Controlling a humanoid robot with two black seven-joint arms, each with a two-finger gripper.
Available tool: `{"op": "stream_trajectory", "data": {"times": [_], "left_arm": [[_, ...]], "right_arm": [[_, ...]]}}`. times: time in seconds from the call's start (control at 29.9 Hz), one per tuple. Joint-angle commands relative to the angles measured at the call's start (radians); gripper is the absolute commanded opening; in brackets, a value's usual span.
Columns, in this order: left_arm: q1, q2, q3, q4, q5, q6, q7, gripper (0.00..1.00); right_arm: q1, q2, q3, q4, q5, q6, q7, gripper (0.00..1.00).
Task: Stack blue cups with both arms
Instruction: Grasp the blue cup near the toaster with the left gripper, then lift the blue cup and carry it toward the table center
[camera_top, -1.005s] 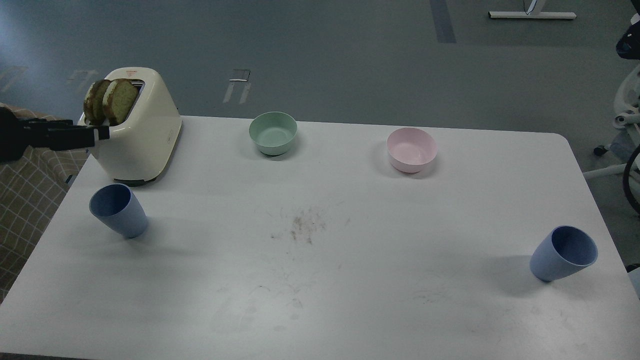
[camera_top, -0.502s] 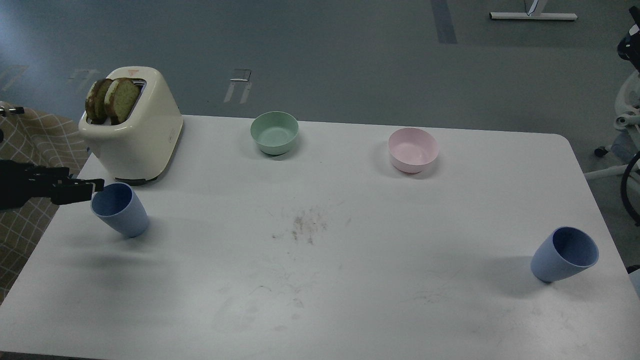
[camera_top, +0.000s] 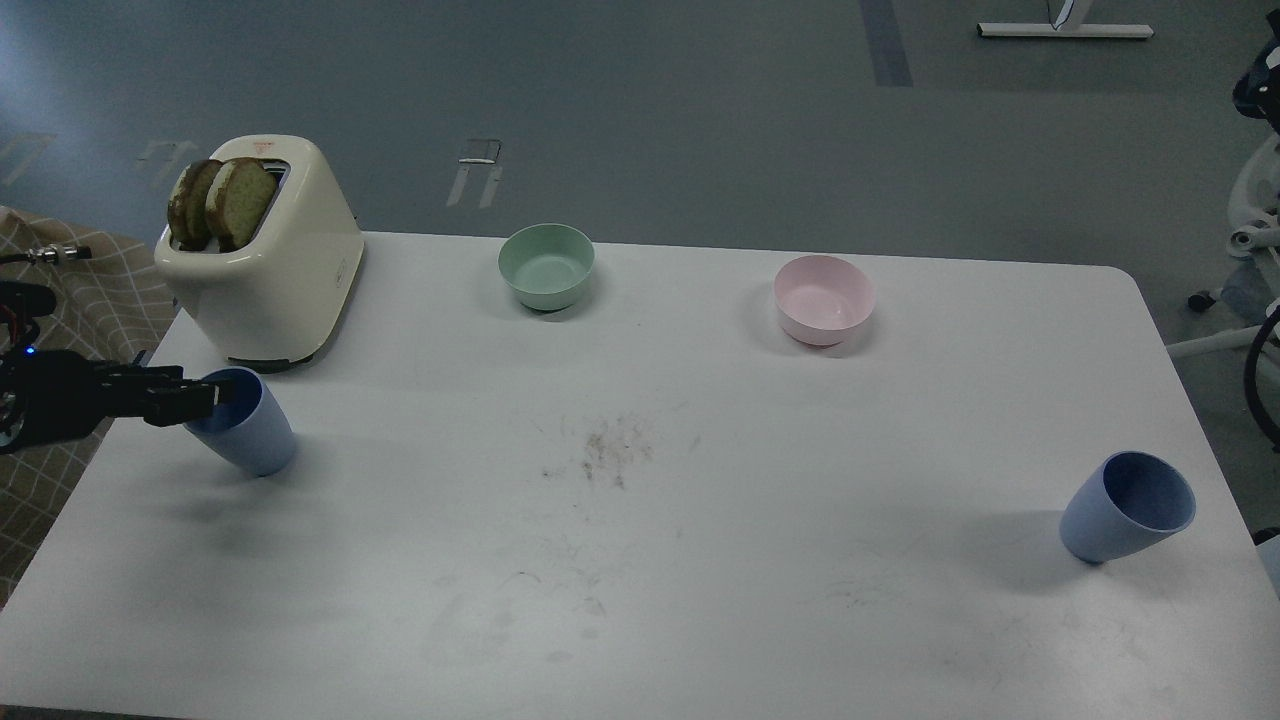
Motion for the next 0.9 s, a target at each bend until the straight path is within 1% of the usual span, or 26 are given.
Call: {"op": "stream_trajectory", "data": {"times": [0.0,0.07,0.17,0.2,0.23,0.27,0.3,0.37,0.4,0.44,0.6,0.74,0.77,0.8,0.87], "left_arm": [[0.012,-0.007,0.000,0.019,0.001,0.001,-0.001,0.58],[0.019,-0.010,0.000,0.020,0.004,0.003,-0.001,0.50],[0.019,-0.027,0.000,0.026,0.008,0.010,-0.001,0.48],[0.019,-0.030,0.000,0.031,0.008,0.013,-0.001,0.46],[0.020,-0.031,0.000,0.038,0.008,0.018,0.001,0.41],[0.020,-0.033,0.000,0.038,0.008,0.018,0.002,0.34],[0.020,-0.037,0.000,0.040,0.006,0.018,0.005,0.30],[0.020,-0.040,0.000,0.040,0.006,0.015,0.004,0.17],[0.020,-0.040,0.000,0.042,0.008,0.010,0.004,0.07],[0.020,-0.039,0.000,0.042,0.008,0.010,0.004,0.00],[0.009,-0.036,-0.003,0.037,0.001,0.012,-0.001,0.00],[-0.021,-0.028,-0.005,-0.015,0.003,0.010,-0.006,0.00],[-0.040,-0.025,-0.005,-0.026,0.004,0.009,-0.006,0.00],[-0.084,-0.022,-0.003,-0.043,0.008,0.000,-0.006,0.00],[-0.150,-0.019,-0.003,-0.075,0.011,-0.042,-0.006,0.00]], "right_arm": [[-0.004,0.000,0.000,0.001,0.000,0.000,0.000,1.00],[-0.004,0.000,0.000,0.001,0.000,0.000,0.000,1.00],[-0.006,0.000,0.000,0.001,0.000,0.000,0.000,1.00],[-0.006,0.000,0.000,0.001,0.000,0.000,0.000,1.00],[-0.006,0.000,0.000,0.001,0.000,0.000,0.000,1.00],[-0.006,0.000,0.000,0.000,0.000,0.000,0.000,1.00],[-0.006,0.000,0.000,0.000,0.000,0.000,0.000,1.00],[-0.006,0.000,0.000,0.000,0.000,0.000,0.000,1.00],[-0.006,0.000,0.000,-0.002,0.000,0.000,0.000,1.00],[-0.006,0.000,0.000,-0.002,0.000,0.000,0.000,1.00],[-0.018,0.001,0.008,-0.002,0.002,0.000,0.000,1.00],[-0.018,0.001,0.009,-0.002,0.002,0.000,0.001,1.00],[-0.018,0.001,0.009,-0.002,0.002,0.000,0.001,1.00],[-0.020,0.000,0.009,-0.003,0.002,0.000,0.001,1.00],[-0.023,0.000,0.018,-0.003,0.002,0.000,0.001,1.00]]}}
